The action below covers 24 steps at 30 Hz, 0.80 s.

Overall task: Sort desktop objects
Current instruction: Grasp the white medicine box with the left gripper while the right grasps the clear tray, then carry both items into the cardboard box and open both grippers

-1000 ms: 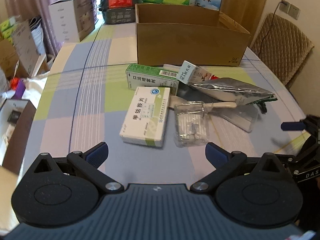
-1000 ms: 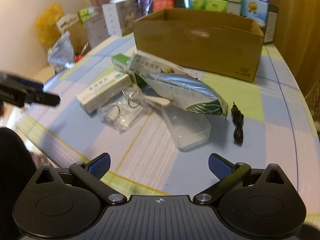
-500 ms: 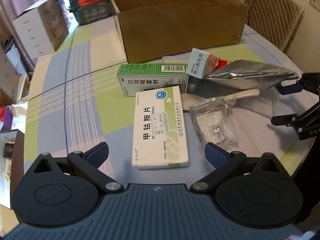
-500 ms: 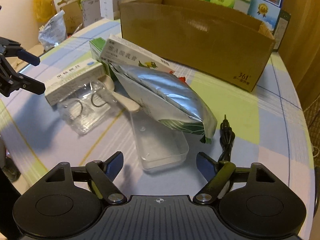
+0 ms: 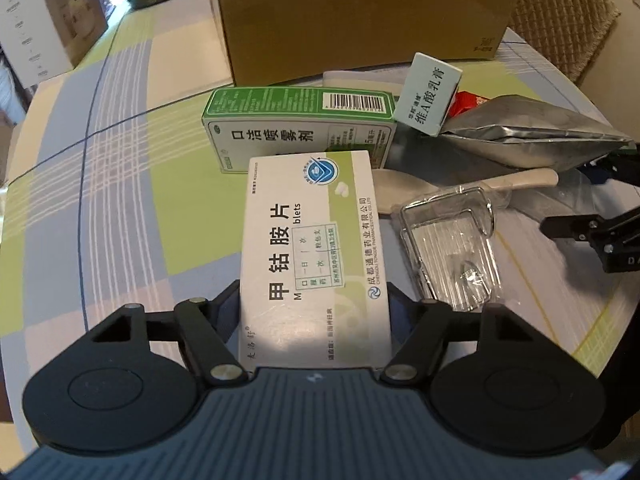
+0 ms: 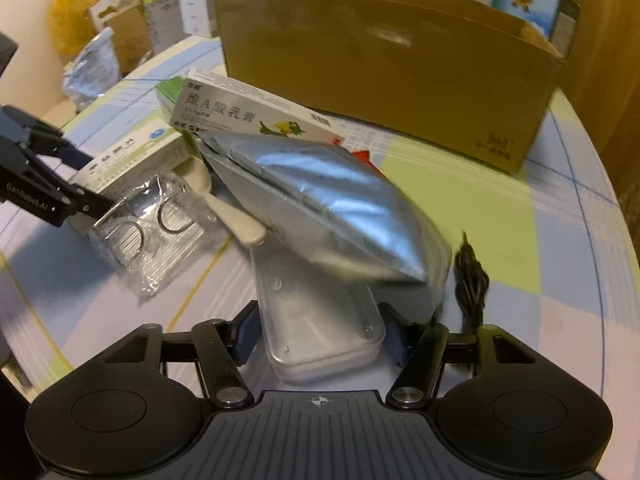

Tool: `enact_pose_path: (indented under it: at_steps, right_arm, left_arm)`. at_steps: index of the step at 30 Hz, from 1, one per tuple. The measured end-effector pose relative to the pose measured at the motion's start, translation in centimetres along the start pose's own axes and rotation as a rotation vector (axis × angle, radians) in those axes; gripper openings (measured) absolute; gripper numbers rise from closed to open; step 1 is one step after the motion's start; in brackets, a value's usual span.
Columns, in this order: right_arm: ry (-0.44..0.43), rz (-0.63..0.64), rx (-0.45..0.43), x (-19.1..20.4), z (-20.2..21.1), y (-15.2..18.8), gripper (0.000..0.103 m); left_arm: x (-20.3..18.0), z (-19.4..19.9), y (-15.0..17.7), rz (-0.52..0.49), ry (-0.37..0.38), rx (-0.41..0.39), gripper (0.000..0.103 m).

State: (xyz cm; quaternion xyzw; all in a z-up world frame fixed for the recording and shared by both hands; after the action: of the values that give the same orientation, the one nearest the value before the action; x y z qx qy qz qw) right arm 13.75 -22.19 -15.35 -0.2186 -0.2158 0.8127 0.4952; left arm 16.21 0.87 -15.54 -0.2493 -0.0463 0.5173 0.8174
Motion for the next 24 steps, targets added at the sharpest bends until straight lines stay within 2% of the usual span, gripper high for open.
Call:
enact_pose_path:
  at_steps: [6,10,13,15,20,22,23,24]
  right_arm:
    - [0.047,-0.125,0.071,-0.2,2.9,3.1,0.057]
    - [0.029,-0.118,0.077,1.1,4.6,5.0,0.058]
    - [0.028,-0.106,0.062,1.3,4.7,5.2,0.063]
    - [0.03,-0.106,0.047,1.2,4.7,4.9,0.067]
    - [0.035,-0.065,0.021,1.3,4.0,4.1,0.069]
    - [0.029,-0.061,0.018,1.3,3.6,4.1,0.068]
    - [0.032,-0.057,0.012,1.4,3.6,4.1,0.062]
    - [0.033,-0.052,0.003,1.4,3.7,4.1,0.055]
  left_arm:
    - [-0.5,1.6,2.5,0.119,-0.085,0.039,0.067]
    - [-2.1,2.5,4.5,0.154,-0.074,0.034,0.068]
    - [-2.6,2.7,5.0,0.133,-0.097,0.026,0.068]
    - [-2.4,2.8,4.8,0.145,-0.098,0.008,0.072]
    - [-1.5,2.2,4.3,0.164,-0.108,0.007,0.073]
    - [-1.4,1.9,4.2,0.166,-0.104,0.002,0.074]
    - [-1.4,1.8,4.1,0.164,-0.105,-0.001,0.073]
    - [-1.4,1.8,4.0,0.163,-0.106,-0.004,0.067]
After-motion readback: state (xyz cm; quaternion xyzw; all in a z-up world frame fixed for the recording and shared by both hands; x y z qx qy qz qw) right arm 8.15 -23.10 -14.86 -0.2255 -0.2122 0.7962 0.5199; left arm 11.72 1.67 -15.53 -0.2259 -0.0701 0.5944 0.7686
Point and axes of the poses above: each gripper's, at about its wrist camera, not at the fingertips, and z roughly against the way its jaws point, x to its left, y to its underside, the point moved 9 cm from there along -z, roughly the way its jaws point, and after that the axes turned 11 degrees about y, right-handed, at the moved point
